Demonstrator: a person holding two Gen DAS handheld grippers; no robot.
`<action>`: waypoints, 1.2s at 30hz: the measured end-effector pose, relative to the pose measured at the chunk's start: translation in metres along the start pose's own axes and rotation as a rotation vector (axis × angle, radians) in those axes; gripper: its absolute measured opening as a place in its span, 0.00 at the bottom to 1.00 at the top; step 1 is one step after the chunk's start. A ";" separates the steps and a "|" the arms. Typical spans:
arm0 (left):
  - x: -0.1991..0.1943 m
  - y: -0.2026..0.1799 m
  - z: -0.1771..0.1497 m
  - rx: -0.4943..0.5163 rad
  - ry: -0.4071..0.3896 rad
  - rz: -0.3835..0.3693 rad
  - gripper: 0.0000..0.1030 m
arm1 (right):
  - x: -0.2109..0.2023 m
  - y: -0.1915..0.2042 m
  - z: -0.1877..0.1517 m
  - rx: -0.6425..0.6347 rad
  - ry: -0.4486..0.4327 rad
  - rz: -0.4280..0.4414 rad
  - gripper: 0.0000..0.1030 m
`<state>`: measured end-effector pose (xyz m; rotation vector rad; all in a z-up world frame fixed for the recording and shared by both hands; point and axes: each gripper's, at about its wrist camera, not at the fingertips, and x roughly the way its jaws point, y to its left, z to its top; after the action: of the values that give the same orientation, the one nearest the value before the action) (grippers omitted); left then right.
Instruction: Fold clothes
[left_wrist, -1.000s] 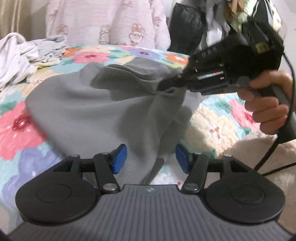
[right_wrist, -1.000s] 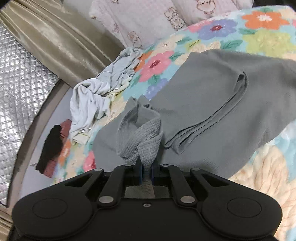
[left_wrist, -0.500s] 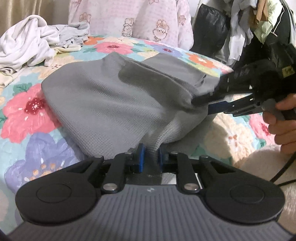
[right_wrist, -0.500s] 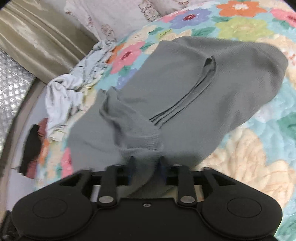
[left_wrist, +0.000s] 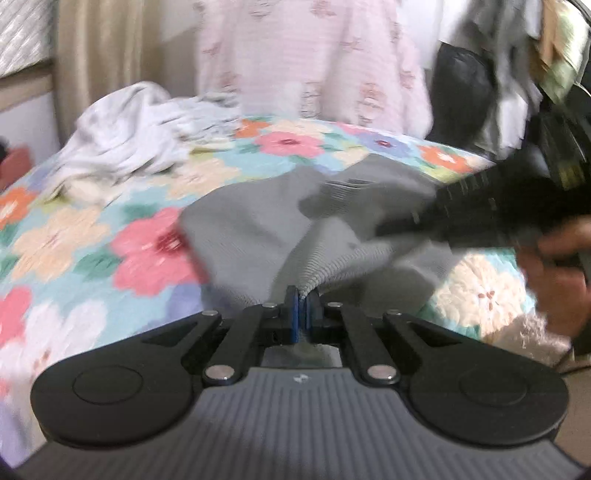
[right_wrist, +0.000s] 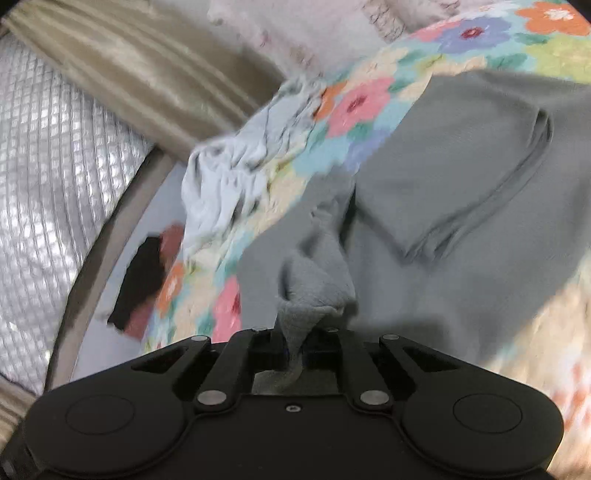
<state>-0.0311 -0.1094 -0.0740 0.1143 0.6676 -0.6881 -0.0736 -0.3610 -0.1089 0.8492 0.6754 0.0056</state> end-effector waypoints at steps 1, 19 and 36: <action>0.008 -0.002 -0.006 0.003 0.045 -0.003 0.03 | 0.003 0.000 -0.003 0.008 0.019 -0.037 0.09; 0.069 0.062 0.063 -0.155 0.074 -0.120 0.67 | -0.028 -0.041 0.005 0.072 -0.077 -0.307 0.34; 0.144 0.118 0.092 -0.143 0.064 -0.028 0.55 | -0.020 -0.045 0.023 0.002 -0.065 -0.318 0.39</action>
<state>0.1736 -0.1256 -0.1022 -0.0053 0.7787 -0.6631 -0.0882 -0.4121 -0.1182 0.7335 0.7429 -0.3074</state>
